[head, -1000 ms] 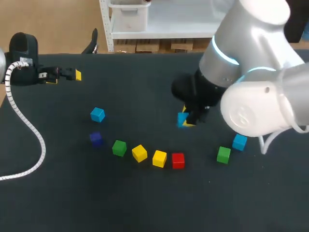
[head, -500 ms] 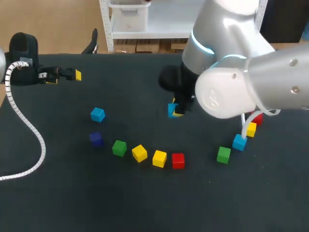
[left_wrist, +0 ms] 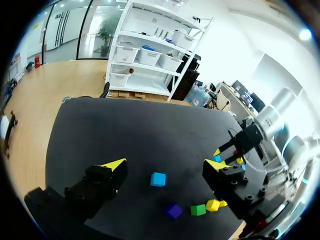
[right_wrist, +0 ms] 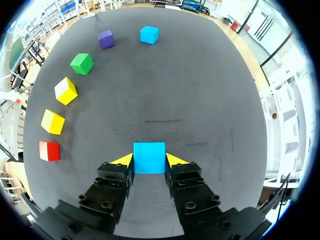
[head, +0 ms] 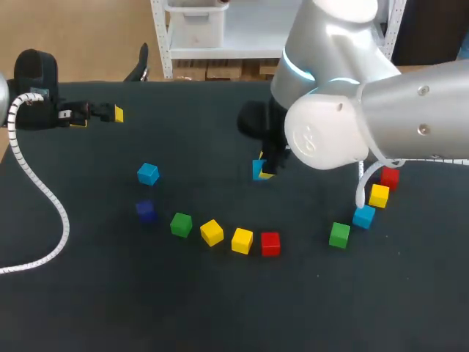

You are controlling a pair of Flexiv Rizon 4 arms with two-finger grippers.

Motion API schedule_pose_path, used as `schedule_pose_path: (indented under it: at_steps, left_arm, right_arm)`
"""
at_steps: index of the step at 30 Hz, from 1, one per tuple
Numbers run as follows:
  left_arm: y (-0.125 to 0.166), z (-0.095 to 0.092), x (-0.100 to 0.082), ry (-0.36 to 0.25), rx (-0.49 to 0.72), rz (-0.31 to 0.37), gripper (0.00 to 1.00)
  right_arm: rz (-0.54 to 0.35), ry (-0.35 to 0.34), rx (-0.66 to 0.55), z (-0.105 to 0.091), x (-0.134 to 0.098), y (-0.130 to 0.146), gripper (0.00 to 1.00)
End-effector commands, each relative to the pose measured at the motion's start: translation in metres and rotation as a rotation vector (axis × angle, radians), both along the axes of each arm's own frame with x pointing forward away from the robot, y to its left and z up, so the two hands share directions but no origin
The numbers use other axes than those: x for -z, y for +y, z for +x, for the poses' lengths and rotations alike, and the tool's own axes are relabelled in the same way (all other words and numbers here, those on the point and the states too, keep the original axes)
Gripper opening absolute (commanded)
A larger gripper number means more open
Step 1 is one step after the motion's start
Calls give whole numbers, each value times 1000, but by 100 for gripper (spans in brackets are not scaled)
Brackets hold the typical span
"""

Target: Place the blue cubes, place green cubes on the blue cubes, place the yellow cubes on the green cubes, then place the red cubes on the yellow cubes, and place purple cube on the red cubes.

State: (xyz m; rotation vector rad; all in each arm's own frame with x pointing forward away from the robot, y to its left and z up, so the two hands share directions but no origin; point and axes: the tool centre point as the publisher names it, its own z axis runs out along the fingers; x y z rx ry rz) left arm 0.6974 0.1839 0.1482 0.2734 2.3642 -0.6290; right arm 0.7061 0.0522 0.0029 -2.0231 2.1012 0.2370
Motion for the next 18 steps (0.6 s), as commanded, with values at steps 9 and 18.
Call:
schedule_pose_path:
  at_steps: [9, 18]
  left_arm:
    - [26, -14, -11, -200, 489, 108, 100]
    - [41, -35, -18, -220, 935, 169, 100]
  right_arm:
    - [9, -8, 8, 7, -6, 0, 0]
    - [7, -15, 4, 7, -6, 2, 0]
